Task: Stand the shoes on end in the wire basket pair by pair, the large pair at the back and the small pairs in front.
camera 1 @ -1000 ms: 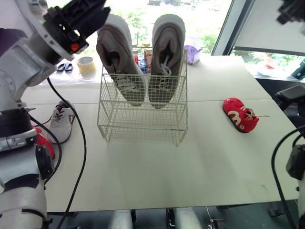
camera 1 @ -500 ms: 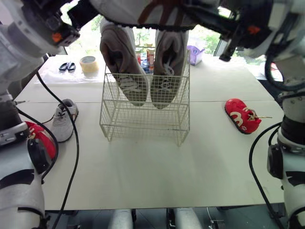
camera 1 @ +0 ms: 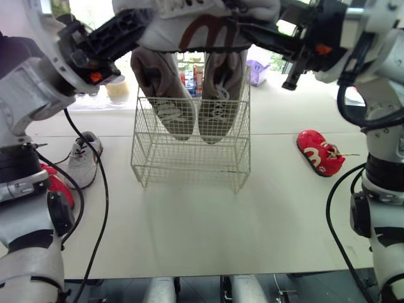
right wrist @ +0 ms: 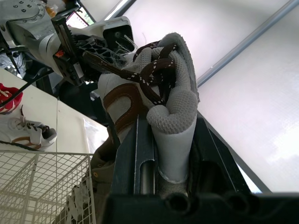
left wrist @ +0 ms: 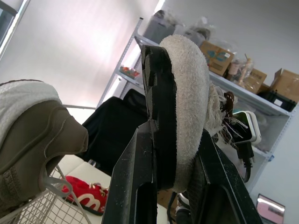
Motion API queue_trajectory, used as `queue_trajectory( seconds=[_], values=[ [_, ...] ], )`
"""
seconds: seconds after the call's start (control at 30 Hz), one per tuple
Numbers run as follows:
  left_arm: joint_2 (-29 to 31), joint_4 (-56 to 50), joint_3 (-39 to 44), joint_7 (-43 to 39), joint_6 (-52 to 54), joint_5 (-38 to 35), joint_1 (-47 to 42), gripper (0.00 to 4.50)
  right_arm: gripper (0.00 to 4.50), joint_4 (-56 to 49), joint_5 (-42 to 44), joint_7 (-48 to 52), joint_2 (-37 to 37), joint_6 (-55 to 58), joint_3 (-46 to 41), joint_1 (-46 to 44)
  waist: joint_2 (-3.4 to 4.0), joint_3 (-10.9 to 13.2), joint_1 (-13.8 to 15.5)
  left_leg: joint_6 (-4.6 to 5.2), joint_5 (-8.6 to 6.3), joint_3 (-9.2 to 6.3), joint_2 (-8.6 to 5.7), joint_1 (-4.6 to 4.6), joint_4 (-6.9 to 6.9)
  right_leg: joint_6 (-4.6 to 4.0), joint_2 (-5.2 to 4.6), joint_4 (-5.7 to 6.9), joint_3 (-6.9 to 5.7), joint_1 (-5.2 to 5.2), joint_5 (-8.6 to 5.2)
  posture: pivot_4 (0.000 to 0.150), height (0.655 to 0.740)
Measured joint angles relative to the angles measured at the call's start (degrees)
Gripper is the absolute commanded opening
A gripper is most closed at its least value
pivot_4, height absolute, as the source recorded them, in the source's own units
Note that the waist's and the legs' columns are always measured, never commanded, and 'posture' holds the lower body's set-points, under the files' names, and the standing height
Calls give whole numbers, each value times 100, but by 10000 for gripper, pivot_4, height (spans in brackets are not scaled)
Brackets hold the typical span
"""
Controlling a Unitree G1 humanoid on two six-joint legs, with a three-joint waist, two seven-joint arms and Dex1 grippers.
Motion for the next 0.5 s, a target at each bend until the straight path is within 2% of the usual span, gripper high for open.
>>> queue_trajectory(
  seconds=[0.03, 0.1, 0.2, 0.23, 0.3, 0.37, 0.5],
  values=[
    [-76, -12, 23, 86, -7, -17, 1, 2364, 16132, -40, 213, -57, 35, 172, -122, 30, 0, 0, 1, 0, 0, -1, 0, 0, 0, 0, 0, 0, 0, 1, 0, 1500, 6552],
    [-339, -47, 119, 391, -150, -237, 46, 2364, 26337, -80, 1195, -480, 312, 834, -672, 144, -3, -1, 16, 0, 0, -7, 2, 0, 7, 7, -2, 2, -3, 7, 4, 1500, 6552],
    [-773, -334, 469, 1071, -676, -845, 337, 2364, 42142, 31, 2788, -1742, 816, 1622, -1888, 548, -8, -5, 27, -1, 0, -7, 1, -1, 18, 5, -8, 2, -4, 14, 5, 1500, 6552],
    [-864, -475, 551, 1235, -826, -985, 454, 2364, 43684, 40, 3134, -2125, 971, 1735, -2129, 706, -7, -4, 22, -1, 0, -5, 0, -2, 18, 4, -9, 3, -3, 13, 4, 1500, 6552],
    [-1261, -920, 637, 1608, -1247, -1136, 686, 2364, 43684, -77, 3977, -2996, 1546, 1821, -2460, 1080, -9, -6, 21, 0, 0, -7, 0, 2, 21, 3, -9, 10, -3, 16, 4, 1500, 6552],
    [-1729, -1374, 602, 1941, -1645, -1214, 855, 2364, 43684, -263, 4479, -3680, 2190, 1813, -2414, 1468, -8, -6, 17, 0, 0, -7, 0, 0, 22, 2, -7, 20, -1, 9, 4, 1500, 6552],
    [-2364, -1941, 406, 2317, -2287, -1229, 961, 2364, 43684, -535, 4596, -4367, 3130, 1619, -1799, 1725, -7, -5, -4, 0, 0, 1, -3, -1, 22, 6, -4, 65, 10, -18, 5, 1500, 6552]
  ],
)
